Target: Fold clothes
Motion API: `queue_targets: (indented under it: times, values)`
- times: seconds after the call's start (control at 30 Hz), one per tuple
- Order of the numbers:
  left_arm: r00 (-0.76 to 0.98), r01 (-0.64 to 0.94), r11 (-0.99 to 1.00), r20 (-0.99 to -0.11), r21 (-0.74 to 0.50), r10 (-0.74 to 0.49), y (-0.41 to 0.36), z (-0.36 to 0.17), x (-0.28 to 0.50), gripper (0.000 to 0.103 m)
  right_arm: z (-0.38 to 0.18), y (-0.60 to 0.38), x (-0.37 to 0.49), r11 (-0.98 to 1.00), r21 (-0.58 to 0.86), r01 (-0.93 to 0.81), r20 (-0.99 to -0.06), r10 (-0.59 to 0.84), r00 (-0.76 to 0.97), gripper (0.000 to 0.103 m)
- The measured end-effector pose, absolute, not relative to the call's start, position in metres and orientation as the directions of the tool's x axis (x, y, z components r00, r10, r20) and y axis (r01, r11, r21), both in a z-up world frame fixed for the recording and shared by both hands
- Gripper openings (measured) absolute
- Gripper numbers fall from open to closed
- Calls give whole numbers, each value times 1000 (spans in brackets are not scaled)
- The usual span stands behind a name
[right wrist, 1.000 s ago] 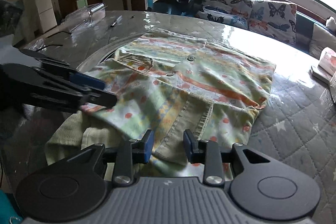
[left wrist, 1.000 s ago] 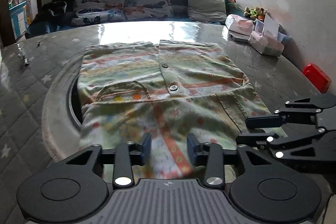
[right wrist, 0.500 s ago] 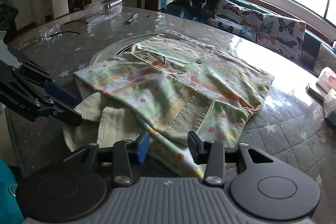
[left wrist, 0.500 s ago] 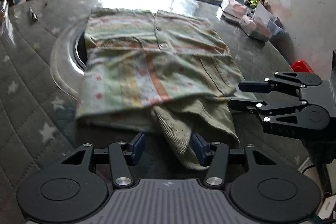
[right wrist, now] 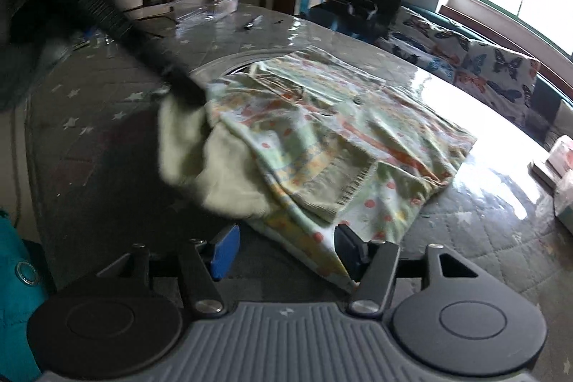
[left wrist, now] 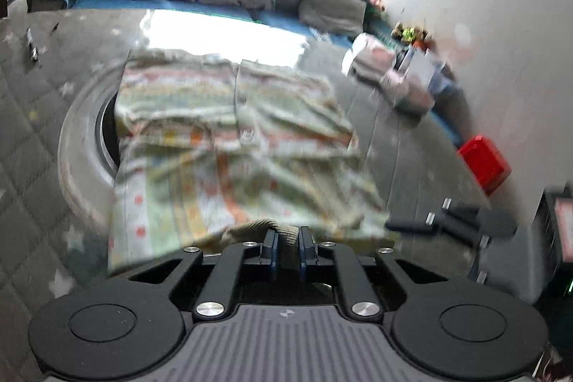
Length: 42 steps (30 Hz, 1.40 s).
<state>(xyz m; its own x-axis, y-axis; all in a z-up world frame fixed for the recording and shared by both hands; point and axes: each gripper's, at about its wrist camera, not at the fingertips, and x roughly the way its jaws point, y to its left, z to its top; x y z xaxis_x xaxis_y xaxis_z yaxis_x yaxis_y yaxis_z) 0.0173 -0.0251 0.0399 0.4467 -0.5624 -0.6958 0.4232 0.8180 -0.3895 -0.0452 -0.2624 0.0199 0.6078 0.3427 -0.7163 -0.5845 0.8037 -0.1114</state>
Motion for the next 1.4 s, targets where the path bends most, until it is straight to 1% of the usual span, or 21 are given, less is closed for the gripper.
queue_targets:
  times: [0.23, 0.3, 0.33, 0.37, 0.47, 0.5, 0.53, 0.6, 0.7, 0.83, 0.93, 1.03, 1.2, 1.27, 1.33, 1.37, 1.4]
  values:
    - [440, 417, 811, -689, -411, -576, -30, 43, 51, 11, 13, -242, -31, 784, -111, -611, -680, 388, 621, 60]
    - [433, 417, 808, -690, -417, -580, -29, 41, 56, 11, 10, -236, -23, 785, -102, -611, -669, 400, 626, 56]
    - [431, 416, 808, -692, -418, -579, -28, 40, 57, 12, 9, -234, -19, 788, -85, -610, -671, 407, 620, 52]
    - [430, 414, 809, -693, -417, -578, -26, 39, 58, 12, 9, -233, -14, 792, -64, -608, -674, 415, 611, 42]
    - [436, 413, 813, -695, -410, -572, -17, 37, 56, 16, 12, -237, -1, 809, 8, -588, -679, 436, 590, 32]
    - [446, 413, 818, -694, -400, -565, -12, 37, 52, 23, 14, -239, 2, 815, 29, -579, -678, 442, 587, 30]
    - [456, 414, 823, -693, -389, -558, -8, 37, 49, 33, 16, -241, 6, 820, 50, -570, -676, 448, 585, 27]
    - [479, 418, 833, -691, -363, -542, 2, 36, 42, 44, 19, -246, 13, 828, 93, -553, -673, 461, 579, 22]
    - [515, 439, 844, -683, -309, -518, 15, 34, 28, 56, 24, -251, 20, 832, 145, -535, -664, 483, 571, 21]
    - [578, 477, 861, -676, -175, -458, 16, 29, 11, 60, 30, -254, 29, 842, 171, -512, -660, 484, 575, 20]
    - [598, 497, 860, -673, -115, -435, 13, 24, 6, 62, 34, -258, 34, 848, 189, -496, -655, 485, 579, 19]
    - [617, 518, 853, -663, -63, -424, 9, 20, 5, 62, 37, -260, 38, 852, 192, -488, -650, 482, 587, 18]
    - [679, 551, 828, -632, 105, -372, -1, 7, 0, 60, 40, -262, 40, 857, 190, -478, -648, 475, 595, 18]
    - [705, 565, 807, -607, 170, -366, -4, 3, -3, 50, 40, -262, 39, 859, 189, -477, -646, 474, 598, 17]
    - [721, 576, 789, -588, 213, -368, -4, 1, -5, 36, 40, -262, 38, 860, 187, -475, -643, 473, 602, 16]
    - [727, 580, 782, -579, 229, -369, -3, -1, -6, 32, 40, -263, 37, 860, 187, -475, -640, 474, 605, 15]
    - [730, 583, 778, -573, 236, -373, -2, -1, -6, 23, 41, -264, 35, 860, 188, -474, -635, 475, 609, 15]
